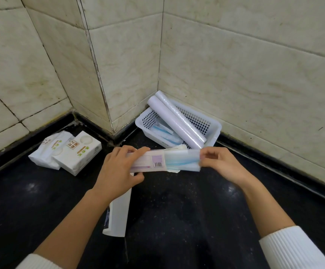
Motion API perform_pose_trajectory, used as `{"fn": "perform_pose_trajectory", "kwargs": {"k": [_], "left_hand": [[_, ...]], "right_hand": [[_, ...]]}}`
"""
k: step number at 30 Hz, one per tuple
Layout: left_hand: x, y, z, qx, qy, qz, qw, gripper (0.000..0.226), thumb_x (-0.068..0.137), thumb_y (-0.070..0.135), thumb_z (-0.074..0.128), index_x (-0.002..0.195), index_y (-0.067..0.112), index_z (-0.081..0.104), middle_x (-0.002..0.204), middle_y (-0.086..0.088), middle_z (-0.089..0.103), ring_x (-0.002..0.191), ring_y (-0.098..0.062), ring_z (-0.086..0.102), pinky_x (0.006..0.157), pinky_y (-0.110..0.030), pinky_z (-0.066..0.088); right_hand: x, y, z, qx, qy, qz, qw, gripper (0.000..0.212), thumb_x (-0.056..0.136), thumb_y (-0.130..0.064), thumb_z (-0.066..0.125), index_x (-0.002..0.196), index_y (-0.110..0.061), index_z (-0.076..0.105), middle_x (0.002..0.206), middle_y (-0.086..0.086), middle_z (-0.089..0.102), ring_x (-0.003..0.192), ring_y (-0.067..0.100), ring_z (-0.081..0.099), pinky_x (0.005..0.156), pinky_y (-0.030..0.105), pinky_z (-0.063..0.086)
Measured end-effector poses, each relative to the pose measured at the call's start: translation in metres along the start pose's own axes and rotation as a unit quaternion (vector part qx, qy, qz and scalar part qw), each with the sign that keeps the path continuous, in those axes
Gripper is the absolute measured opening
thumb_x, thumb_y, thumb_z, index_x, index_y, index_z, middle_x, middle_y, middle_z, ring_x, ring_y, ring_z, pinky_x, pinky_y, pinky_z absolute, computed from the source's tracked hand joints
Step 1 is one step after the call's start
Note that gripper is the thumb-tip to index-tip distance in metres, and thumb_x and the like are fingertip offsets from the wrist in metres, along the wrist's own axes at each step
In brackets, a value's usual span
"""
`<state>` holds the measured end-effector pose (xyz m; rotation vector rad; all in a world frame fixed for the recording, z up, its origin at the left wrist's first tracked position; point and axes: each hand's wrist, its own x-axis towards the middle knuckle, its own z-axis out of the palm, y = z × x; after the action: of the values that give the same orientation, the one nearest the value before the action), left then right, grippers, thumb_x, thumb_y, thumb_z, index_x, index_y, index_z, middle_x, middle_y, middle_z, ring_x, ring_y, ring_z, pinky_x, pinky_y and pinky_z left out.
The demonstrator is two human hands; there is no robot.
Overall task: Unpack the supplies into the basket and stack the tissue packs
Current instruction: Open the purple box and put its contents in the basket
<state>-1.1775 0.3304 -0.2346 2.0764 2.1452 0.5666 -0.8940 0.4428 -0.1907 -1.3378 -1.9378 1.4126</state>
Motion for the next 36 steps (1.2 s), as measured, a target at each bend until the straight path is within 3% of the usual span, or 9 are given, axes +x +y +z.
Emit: {"fn": "perform_pose_trajectory", "kwargs": {"k": [2, 4, 8, 15, 18, 20, 26, 32, 36], "left_hand": [[0.001, 0.003, 0.000, 0.024, -0.004, 0.017, 1.000, 0.071, 0.073, 0.042, 0.063, 0.139, 0.043, 0.038, 0.120, 0.004, 0.051, 0.110, -0.019, 0.046, 0.097, -0.043, 0.042], [0.003, 0.010, -0.001, 0.042, -0.003, 0.032, 0.999, 0.069, 0.072, 0.040, 0.063, 0.138, 0.041, 0.041, 0.121, 0.001, 0.052, 0.112, -0.023, 0.047, 0.098, -0.047, 0.040], [0.010, 0.030, -0.001, 0.086, 0.018, 0.067, 0.994, 0.065, 0.069, 0.035, 0.067, 0.131, 0.036, 0.051, 0.118, -0.005, 0.057, 0.111, -0.029, 0.052, 0.095, -0.055, 0.042], [0.008, 0.034, 0.006, 0.079, -0.007, 0.075, 0.994, 0.065, 0.071, 0.036, 0.067, 0.132, 0.039, 0.048, 0.122, -0.004, 0.056, 0.115, -0.029, 0.049, 0.101, -0.059, 0.038], [0.003, 0.030, 0.010, 0.059, -0.012, 0.049, 0.997, 0.064, 0.073, 0.035, 0.067, 0.134, 0.039, 0.047, 0.124, -0.004, 0.055, 0.117, -0.029, 0.048, 0.103, -0.059, 0.036], [0.001, 0.023, 0.010, 0.047, -0.011, 0.019, 0.999, 0.066, 0.074, 0.036, 0.067, 0.136, 0.039, 0.045, 0.127, -0.003, 0.053, 0.120, -0.029, 0.046, 0.105, -0.057, 0.034], [-0.004, 0.017, 0.017, 0.030, -0.035, -0.003, 0.999, 0.069, 0.076, 0.039, 0.063, 0.140, 0.042, 0.039, 0.131, 0.000, 0.049, 0.124, -0.025, 0.042, 0.107, -0.054, 0.033], [-0.018, 0.065, 0.061, 0.052, -0.060, 0.129, 0.988, 0.070, 0.067, 0.029, 0.070, 0.132, 0.039, 0.049, 0.118, -0.005, 0.059, 0.113, -0.029, 0.055, 0.095, -0.057, 0.043], [-0.023, 0.072, 0.091, 0.082, -0.174, 0.174, 0.966, 0.068, 0.085, 0.029, 0.060, 0.142, 0.044, 0.027, 0.141, -0.008, 0.040, 0.134, -0.029, 0.033, 0.109, -0.059, 0.024]], "right_hand": [[0.001, -0.001, -0.006, 0.084, -0.047, 0.036, 0.995, 0.047, 0.063, -0.026, 0.070, 0.110, -0.023, 0.066, 0.114, -0.003, 0.068, 0.106, 0.009, 0.063, 0.094, 0.032, 0.048], [0.004, -0.006, -0.004, 0.041, -0.086, 0.050, 0.994, 0.065, 0.055, -0.044, 0.076, 0.117, -0.028, 0.063, 0.121, -0.007, 0.067, 0.113, 0.006, 0.061, 0.099, 0.030, 0.046], [0.013, -0.016, 0.013, -0.161, -0.155, 0.042, 0.974, 0.053, 0.057, -0.053, 0.079, 0.097, -0.018, 0.074, 0.097, 0.000, 0.074, 0.092, 0.015, 0.068, 0.085, 0.032, 0.050], [0.012, 0.003, 0.032, -0.188, -0.154, 0.085, 0.966, 0.034, 0.061, -0.027, 0.072, 0.091, -0.013, 0.066, 0.082, 0.001, 0.066, 0.075, 0.015, 0.063, 0.070, 0.031, 0.051], [0.006, 0.018, 0.027, -0.228, -0.120, 0.071, 0.964, 0.010, 0.069, -0.025, 0.068, 0.068, -0.023, 0.058, 0.066, -0.008, 0.060, 0.060, 0.009, 0.056, 0.059, 0.025, 0.045], [0.000, 0.026, 0.017, -0.220, -0.096, 0.071, 0.968, 0.022, 0.070, -0.025, 0.065, 0.055, -0.019, 0.051, 0.049, -0.010, 0.051, 0.047, 0.007, 0.046, 0.051, 0.024, 0.036], [-0.012, 0.039, -0.016, -0.011, 0.017, 0.078, 0.997, 0.016, 0.079, -0.010, 0.058, 0.082, 0.001, 0.070, 0.073, 0.009, 0.076, 0.068, 0.022, 0.072, 0.071, 0.035, 0.059], [0.006, 0.033, -0.004, 0.028, 0.147, 0.072, 0.986, 0.014, 0.081, -0.009, 0.055, 0.069, -0.006, 0.063, 0.059, 0.004, 0.065, 0.050, 0.012, 0.060, 0.045, 0.020, 0.048], [0.031, 0.028, -0.002, 0.003, 0.157, 0.061, 0.986, 0.005, 0.079, -0.016, 0.060, 0.083, -0.019, 0.059, 0.070, 0.001, 0.060, 0.054, 0.013, 0.055, 0.042, 0.020, 0.039]]}}
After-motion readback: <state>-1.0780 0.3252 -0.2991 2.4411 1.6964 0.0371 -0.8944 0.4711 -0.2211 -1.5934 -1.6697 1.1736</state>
